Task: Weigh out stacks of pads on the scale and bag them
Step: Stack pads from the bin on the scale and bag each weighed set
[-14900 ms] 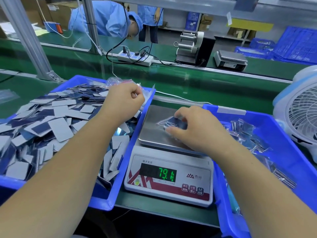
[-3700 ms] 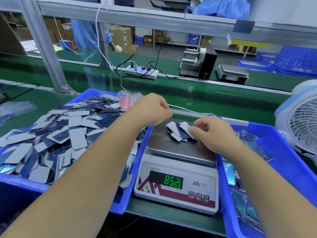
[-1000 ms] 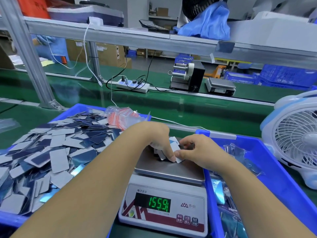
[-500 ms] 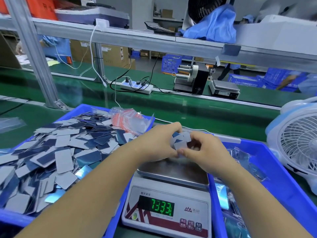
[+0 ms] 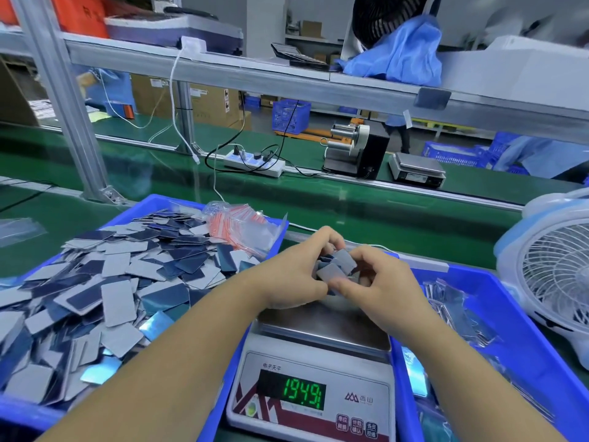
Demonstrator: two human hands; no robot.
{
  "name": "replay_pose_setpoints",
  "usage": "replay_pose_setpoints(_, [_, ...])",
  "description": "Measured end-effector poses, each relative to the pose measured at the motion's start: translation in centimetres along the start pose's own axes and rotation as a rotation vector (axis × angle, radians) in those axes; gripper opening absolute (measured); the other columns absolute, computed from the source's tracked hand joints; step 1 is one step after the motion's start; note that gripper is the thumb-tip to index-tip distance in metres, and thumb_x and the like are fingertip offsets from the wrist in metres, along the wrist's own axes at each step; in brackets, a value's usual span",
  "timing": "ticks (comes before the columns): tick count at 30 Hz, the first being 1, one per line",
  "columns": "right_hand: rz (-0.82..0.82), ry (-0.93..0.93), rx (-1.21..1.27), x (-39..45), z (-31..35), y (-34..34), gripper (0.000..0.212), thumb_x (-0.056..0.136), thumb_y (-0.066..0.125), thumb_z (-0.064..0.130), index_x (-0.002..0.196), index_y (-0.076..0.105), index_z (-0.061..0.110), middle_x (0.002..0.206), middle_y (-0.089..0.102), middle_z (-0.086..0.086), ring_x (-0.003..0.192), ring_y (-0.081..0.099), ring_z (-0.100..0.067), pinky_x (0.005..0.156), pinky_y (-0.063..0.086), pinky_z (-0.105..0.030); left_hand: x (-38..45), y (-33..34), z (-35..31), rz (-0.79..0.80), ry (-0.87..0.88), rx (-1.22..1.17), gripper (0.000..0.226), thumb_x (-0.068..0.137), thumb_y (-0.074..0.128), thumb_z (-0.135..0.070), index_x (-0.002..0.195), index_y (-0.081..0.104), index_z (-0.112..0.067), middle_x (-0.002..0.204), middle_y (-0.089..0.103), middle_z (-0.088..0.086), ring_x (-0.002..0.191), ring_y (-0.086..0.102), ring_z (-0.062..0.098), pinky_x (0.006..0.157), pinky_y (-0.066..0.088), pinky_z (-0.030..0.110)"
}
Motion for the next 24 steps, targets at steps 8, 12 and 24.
replay_pose_setpoints(8, [0.087, -0.011, -0.090, -0.3, 0.6, 1.9, 0.030, 0.075, 0.080, 0.032, 0.091, 0.056, 0.041, 0.062, 0.054, 0.032, 0.053, 0.048, -0.001, 0.052, 0.036, -0.010, -0.8, 0.7, 0.7, 0.117, -0.098, 0.059, 0.056, 0.081, 0.054, -0.009, 0.118, 0.034, -0.044, 0.120, 0.055, 0.014, 0.064, 0.051, 0.005, 0.058, 0.043, 0.022])
replay_pose_setpoints(12, [0.022, -0.067, -0.116, -0.6, 1.8, 1.4, 0.039, 0.075, 0.078, 0.027, 0.109, 0.063, 0.038, 0.064, 0.056, 0.032, 0.055, 0.049, -0.003, 0.053, 0.037, -0.012, -0.5, 0.7, 0.6, 0.117, -0.093, -0.026, 0.068, 0.081, 0.050, 0.004, 0.127, 0.033, -0.042, 0.130, 0.049, -0.003, 0.086, 0.059, 0.006, 0.071, 0.047, 0.022])
replay_pose_setpoints(24, [0.088, -0.008, -0.184, -0.6, 1.3, 2.4, 0.026, 0.080, 0.073, 0.031, 0.101, 0.061, 0.036, 0.084, 0.065, 0.021, 0.079, 0.057, -0.001, 0.070, 0.047, -0.021, -1.5, -4.5, -0.2, 0.083, -0.173, 0.394, 0.035, 0.096, 0.056, -0.024, 0.126, 0.060, -0.042, 0.119, 0.061, -0.020, 0.111, 0.059, 0.002, 0.096, 0.048, 0.027])
Point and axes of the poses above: each hand's wrist, its own x-axis towards the middle knuckle, its own y-axis out of the palm, z = x × y, the point moved 10 cm from there along x, towards the middle knuckle
